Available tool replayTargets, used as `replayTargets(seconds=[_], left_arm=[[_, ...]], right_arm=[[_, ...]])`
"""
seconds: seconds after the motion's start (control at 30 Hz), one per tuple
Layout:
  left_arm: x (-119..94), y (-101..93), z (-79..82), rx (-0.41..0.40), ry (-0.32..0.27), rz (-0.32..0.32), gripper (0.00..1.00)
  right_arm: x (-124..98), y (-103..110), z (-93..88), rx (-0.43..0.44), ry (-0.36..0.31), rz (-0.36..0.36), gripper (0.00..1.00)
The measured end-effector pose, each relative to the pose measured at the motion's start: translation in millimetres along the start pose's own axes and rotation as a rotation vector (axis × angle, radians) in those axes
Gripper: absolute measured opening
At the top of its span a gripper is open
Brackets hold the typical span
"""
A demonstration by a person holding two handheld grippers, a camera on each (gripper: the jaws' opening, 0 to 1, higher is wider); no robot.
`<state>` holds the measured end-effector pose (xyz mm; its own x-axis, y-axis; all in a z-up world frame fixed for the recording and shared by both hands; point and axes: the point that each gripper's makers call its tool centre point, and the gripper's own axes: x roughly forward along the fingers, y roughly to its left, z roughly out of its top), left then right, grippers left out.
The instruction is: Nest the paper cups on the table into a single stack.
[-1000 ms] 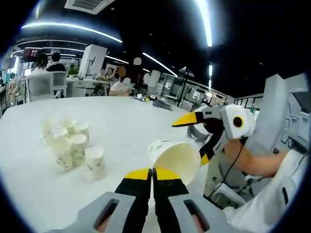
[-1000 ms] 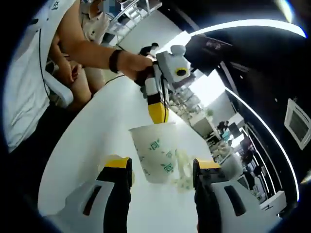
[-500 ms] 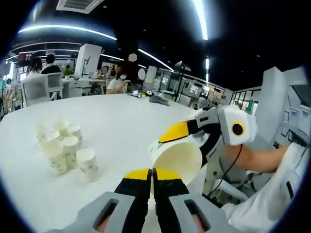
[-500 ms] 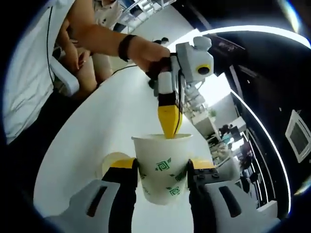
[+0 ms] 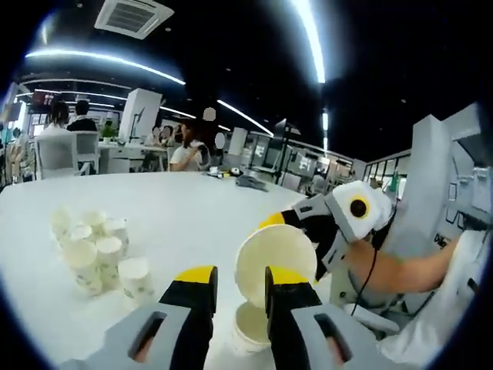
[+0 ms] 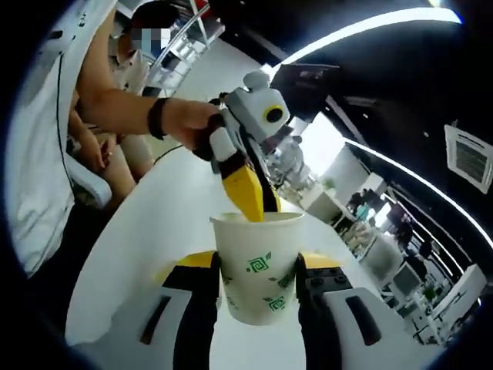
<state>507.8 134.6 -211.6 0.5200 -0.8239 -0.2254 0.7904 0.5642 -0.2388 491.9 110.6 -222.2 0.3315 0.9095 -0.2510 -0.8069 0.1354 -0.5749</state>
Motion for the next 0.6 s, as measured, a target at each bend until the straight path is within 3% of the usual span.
replayTargets(seconds=[0.13, 0.37, 0.6], left_arm=[[-2.2, 4.4, -3.8, 0.005, 0.004, 0.021, 0.27], [-15.7, -3.2, 5.2, 0.0, -0.039, 0.041, 0.26], [-23.0, -13.8, 9.6, 0.001, -0.091, 0.034, 0.26]], right_arm=[[-10.6, -3.4, -3.7, 0.04, -0.01, -0.022, 0.41], [-20.7, -11.3, 2.8, 0.105, -0.053, -0.051, 0.41], [-22.9, -2.8, 10.6, 0.127, -0.067, -0.048, 0.41]])
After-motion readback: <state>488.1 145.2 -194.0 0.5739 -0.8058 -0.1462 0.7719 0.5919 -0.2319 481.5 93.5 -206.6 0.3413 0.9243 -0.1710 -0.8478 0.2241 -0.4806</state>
